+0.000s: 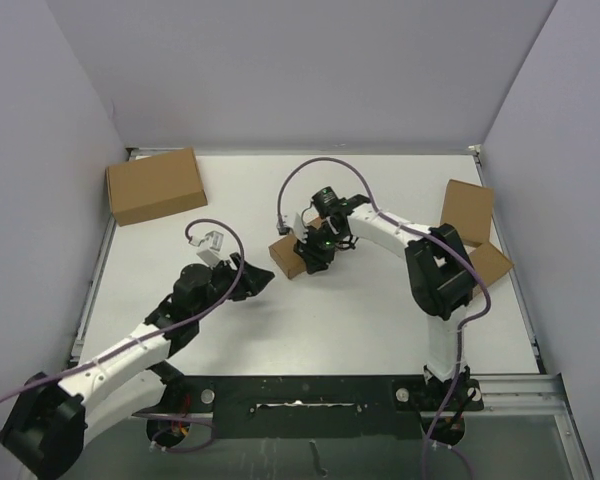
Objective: Fold the paper box
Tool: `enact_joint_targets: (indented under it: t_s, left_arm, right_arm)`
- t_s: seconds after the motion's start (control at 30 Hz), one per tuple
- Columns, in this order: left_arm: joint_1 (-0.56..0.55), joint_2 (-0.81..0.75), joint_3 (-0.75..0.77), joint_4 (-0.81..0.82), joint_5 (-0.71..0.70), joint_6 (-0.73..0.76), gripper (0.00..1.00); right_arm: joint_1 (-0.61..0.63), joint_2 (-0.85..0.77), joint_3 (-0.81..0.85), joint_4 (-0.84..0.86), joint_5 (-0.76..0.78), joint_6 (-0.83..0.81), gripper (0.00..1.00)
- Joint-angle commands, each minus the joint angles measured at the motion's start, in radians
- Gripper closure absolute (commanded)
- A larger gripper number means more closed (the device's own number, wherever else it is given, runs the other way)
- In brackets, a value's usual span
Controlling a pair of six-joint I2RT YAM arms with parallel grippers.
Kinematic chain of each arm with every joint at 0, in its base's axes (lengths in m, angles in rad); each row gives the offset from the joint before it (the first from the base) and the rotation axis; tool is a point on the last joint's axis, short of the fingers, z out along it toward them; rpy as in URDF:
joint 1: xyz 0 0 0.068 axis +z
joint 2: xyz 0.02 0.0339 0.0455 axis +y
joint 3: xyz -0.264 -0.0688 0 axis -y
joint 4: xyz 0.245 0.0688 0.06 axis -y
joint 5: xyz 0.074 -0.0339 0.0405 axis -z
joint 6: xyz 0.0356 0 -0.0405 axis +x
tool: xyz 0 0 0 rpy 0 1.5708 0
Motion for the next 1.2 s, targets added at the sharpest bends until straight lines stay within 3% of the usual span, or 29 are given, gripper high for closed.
enact_joint_targets:
  t_s: [0.0,0.2,0.4,0.47,0.5,0.63,0.77,0.93,1.03,1.17]
  left_arm:
    - [0.006,-0.184,-0.015,-0.221,-0.064,0.045,0.48]
    - [0.01,-0.366,0.025,-0.375,-0.064,0.114,0.46]
    - [0.03,-0.405,0.189,-0.475,-0.062,0.277,0.19]
    - [0.049,-0.36,0.282,-0.515,-0.038,0.329,0.08]
    - [0.064,-0.327,0.336,-0.53,-0.01,0.364,0.04]
    - [0.167,-0.182,0.547,-0.587,0.143,0.41,0.02]
    - [0.304,-0.067,0.729,-0.635,0.292,0.394,0.02]
    - [0.458,0.031,0.934,-0.68,0.449,0.324,0.02]
    - [0.491,0.06,1.026,-0.722,0.458,0.325,0.02]
    - [0.493,0.078,1.118,-0.779,0.436,0.351,0.02]
  right_arm:
    - [0.072,0.096,0.209,-0.037,-0.045,-0.016,0.72]
    - [0.083,0.124,0.425,-0.132,-0.106,-0.017,0.71]
    - [-0.006,-0.125,0.311,-0.09,-0.153,-0.038,0.59]
    - [-0.061,-0.222,0.268,-0.069,-0.181,-0.047,0.47]
    - [-0.101,-0.27,0.249,-0.059,-0.192,-0.05,0.36]
    - [-0.243,-0.449,0.183,-0.009,-0.236,-0.063,0.01]
    - [-0.391,-0.55,0.215,-0.028,-0.256,0.015,0.02]
    - [-0.478,-0.625,0.286,-0.097,-0.112,0.134,0.02]
    - [-0.5,-0.656,0.313,-0.109,-0.06,0.241,0.02]
    - [-0.527,-0.668,0.372,-0.157,-0.128,0.299,0.02]
